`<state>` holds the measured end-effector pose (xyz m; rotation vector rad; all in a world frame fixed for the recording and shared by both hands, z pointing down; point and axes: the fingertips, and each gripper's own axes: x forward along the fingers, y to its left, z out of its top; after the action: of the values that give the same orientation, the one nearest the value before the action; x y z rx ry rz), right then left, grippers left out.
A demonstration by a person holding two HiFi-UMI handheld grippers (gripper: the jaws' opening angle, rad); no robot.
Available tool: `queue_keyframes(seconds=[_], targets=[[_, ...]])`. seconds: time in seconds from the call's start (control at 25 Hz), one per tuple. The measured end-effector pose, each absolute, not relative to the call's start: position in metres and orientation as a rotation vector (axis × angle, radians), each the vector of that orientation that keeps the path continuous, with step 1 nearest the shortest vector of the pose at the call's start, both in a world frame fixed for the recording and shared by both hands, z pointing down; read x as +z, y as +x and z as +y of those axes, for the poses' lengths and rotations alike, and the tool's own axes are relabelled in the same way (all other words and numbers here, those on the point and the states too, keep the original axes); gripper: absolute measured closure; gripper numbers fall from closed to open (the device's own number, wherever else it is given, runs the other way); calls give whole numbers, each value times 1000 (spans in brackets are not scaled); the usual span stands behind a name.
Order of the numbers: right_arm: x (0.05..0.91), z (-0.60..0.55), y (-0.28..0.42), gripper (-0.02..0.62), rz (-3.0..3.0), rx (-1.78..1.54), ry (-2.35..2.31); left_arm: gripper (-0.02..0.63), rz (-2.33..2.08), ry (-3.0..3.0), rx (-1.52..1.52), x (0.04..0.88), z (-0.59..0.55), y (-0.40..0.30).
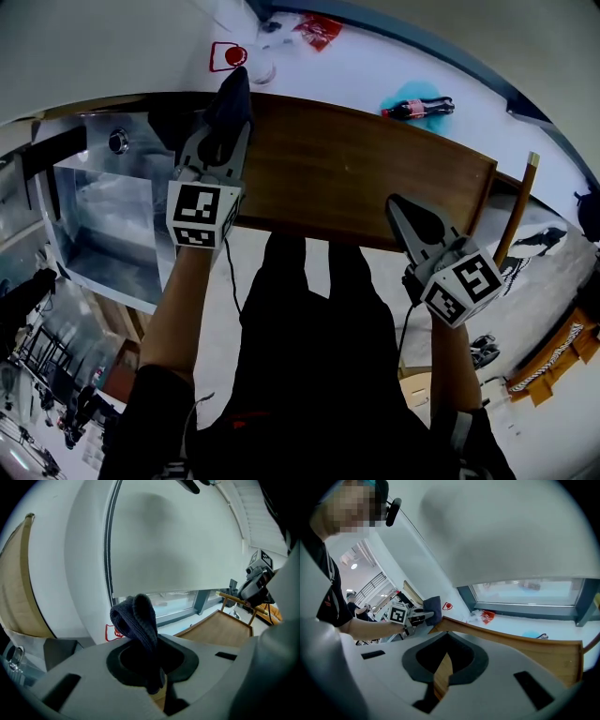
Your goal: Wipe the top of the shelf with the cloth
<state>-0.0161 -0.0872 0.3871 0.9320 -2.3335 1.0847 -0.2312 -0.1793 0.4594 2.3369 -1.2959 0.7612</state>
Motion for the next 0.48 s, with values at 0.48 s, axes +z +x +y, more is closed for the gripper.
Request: queue_keyframes(seconds=[0.48], targets=[[411, -74, -1, 591, -2284, 1143, 964, 552, -1233, 2319, 893, 508, -183, -214]])
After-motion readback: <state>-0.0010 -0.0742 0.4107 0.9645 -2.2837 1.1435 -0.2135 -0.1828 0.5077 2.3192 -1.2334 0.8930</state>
